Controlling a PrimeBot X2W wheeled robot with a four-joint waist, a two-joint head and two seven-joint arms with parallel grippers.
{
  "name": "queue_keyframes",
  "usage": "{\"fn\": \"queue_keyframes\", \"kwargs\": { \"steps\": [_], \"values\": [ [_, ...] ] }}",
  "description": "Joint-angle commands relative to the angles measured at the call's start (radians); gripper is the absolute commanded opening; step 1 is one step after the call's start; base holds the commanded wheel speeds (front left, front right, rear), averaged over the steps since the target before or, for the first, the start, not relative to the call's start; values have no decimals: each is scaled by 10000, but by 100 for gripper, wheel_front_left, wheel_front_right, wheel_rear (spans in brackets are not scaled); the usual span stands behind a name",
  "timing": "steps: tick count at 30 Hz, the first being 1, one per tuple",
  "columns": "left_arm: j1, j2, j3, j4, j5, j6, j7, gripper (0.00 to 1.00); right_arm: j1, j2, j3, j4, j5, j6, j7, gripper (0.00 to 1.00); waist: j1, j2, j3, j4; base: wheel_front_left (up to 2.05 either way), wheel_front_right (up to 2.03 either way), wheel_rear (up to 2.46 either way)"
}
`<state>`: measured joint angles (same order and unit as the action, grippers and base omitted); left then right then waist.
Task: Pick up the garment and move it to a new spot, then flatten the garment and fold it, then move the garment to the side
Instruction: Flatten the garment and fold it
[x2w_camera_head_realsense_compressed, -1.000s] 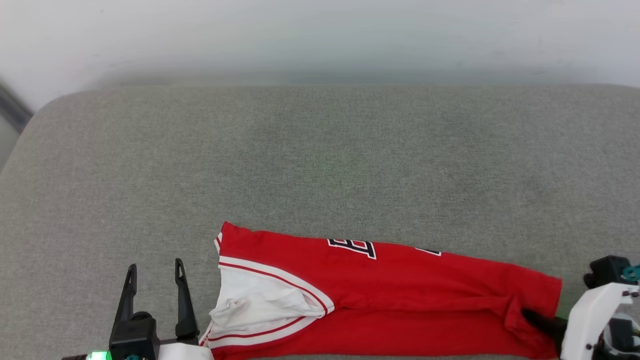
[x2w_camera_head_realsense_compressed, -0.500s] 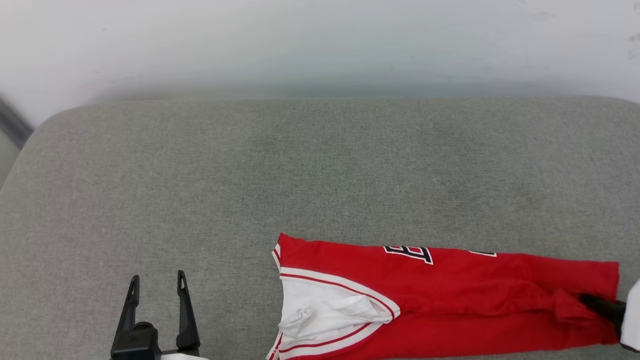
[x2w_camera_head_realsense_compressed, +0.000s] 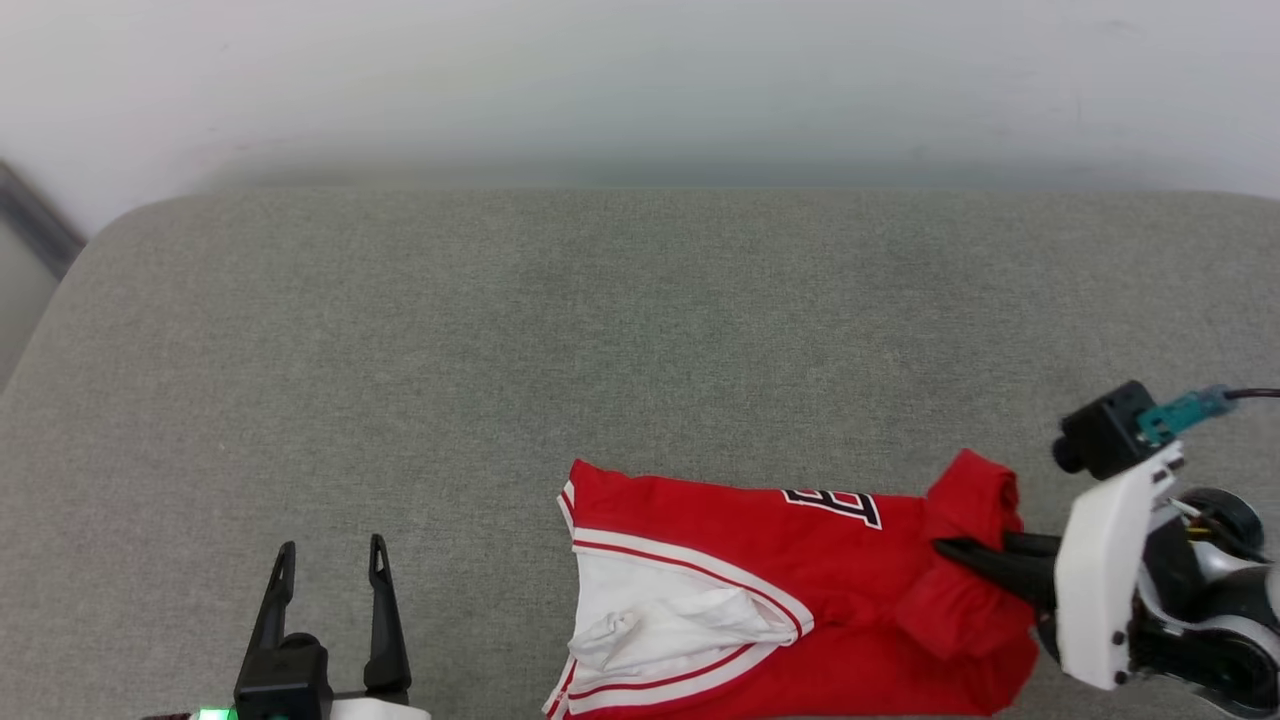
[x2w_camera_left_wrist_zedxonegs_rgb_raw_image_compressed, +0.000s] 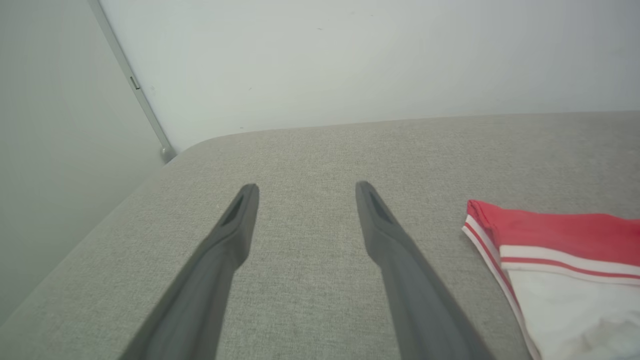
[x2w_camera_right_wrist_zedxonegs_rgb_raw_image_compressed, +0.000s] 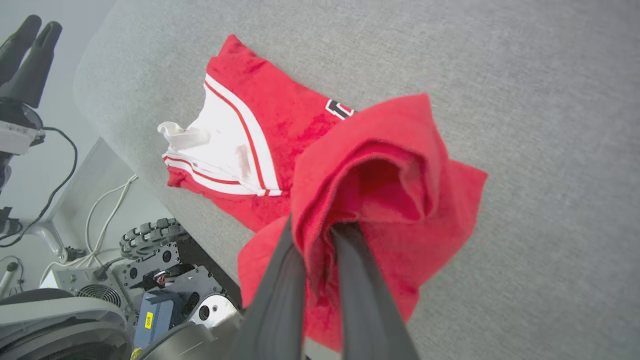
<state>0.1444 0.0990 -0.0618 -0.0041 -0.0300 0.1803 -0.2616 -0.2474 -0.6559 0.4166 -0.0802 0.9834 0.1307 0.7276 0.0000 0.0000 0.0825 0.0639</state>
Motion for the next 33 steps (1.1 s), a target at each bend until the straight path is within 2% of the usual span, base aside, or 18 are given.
{"fn": "queue_keyframes", "kwargs": {
  "steps": [1, 8, 19, 27, 33],
  "values": [
    [-154, -38, 4, 19, 44, -45, -46, 100, -431, 231, 364, -233, -239, 0, 142, 0, 0, 0, 81, 60, 0, 0, 0],
    [-461, -170, -41, 124, 75, -130, -46, 100, -2390, 980, 2509, -61, -1209, -2, 681, 0, 0, 0, 383, 322, 0, 0, 0],
    [-886, -310, -123, 233, 92, -228, -46, 100, -5083, 2735, 5740, 2457, -1300, -2, 744, 0, 0, 0, 846, 725, 0, 0, 0],
    [-1158, -373, -220, 323, 31, -314, -47, 100, -5936, 3657, 7308, 4749, -1330, -2, -122, 0, 0, 0, 1240, 932, 0, 0, 0],
    [-1202, -408, -123, 388, 36, -343, -47, 100, -6098, 3905, 7916, 5877, -1105, -3, -813, 0, 0, 0, 1320, 846, 0, 0, 0]
  ]
}}
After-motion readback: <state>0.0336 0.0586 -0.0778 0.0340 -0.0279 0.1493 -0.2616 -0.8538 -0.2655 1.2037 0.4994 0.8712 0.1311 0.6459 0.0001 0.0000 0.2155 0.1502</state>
